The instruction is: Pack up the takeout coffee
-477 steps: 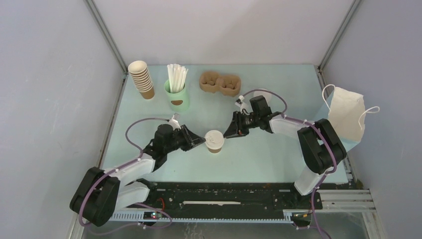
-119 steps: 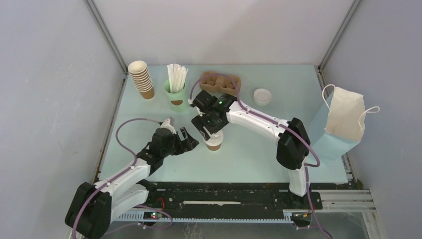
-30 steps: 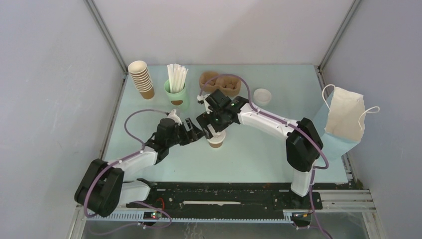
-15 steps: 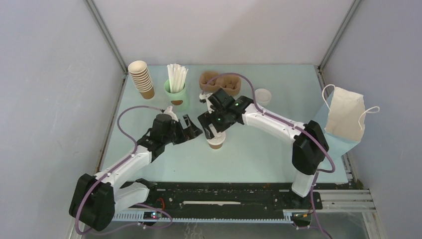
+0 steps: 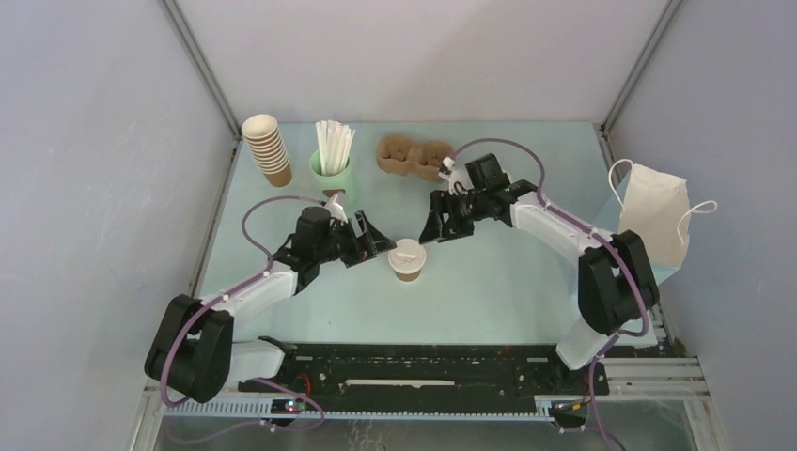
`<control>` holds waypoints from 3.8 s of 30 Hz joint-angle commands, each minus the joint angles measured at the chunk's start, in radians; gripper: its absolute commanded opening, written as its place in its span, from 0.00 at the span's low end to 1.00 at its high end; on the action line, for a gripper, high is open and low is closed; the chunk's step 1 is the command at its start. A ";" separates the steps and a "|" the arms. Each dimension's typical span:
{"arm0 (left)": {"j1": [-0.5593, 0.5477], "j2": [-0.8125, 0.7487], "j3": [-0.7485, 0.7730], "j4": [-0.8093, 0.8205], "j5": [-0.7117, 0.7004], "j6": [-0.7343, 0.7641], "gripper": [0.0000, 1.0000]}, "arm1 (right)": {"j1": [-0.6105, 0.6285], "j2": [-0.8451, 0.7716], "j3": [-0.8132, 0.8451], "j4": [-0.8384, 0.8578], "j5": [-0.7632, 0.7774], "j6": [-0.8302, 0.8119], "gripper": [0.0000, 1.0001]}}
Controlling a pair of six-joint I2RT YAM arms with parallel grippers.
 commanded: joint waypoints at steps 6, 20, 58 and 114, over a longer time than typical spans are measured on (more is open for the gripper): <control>0.002 0.086 -0.028 0.154 0.049 -0.020 0.71 | -0.075 0.135 -0.127 0.387 -0.407 0.194 0.66; 0.002 0.170 -0.111 0.208 -0.012 -0.005 0.53 | -0.094 0.259 -0.242 0.572 -0.374 0.272 0.43; 0.019 -0.071 0.004 -0.047 -0.072 0.075 1.00 | -0.130 0.090 -0.226 0.534 -0.309 0.319 0.99; 0.064 -0.081 -0.061 0.003 -0.083 0.068 0.82 | -0.027 0.206 -0.245 0.679 -0.261 0.371 0.90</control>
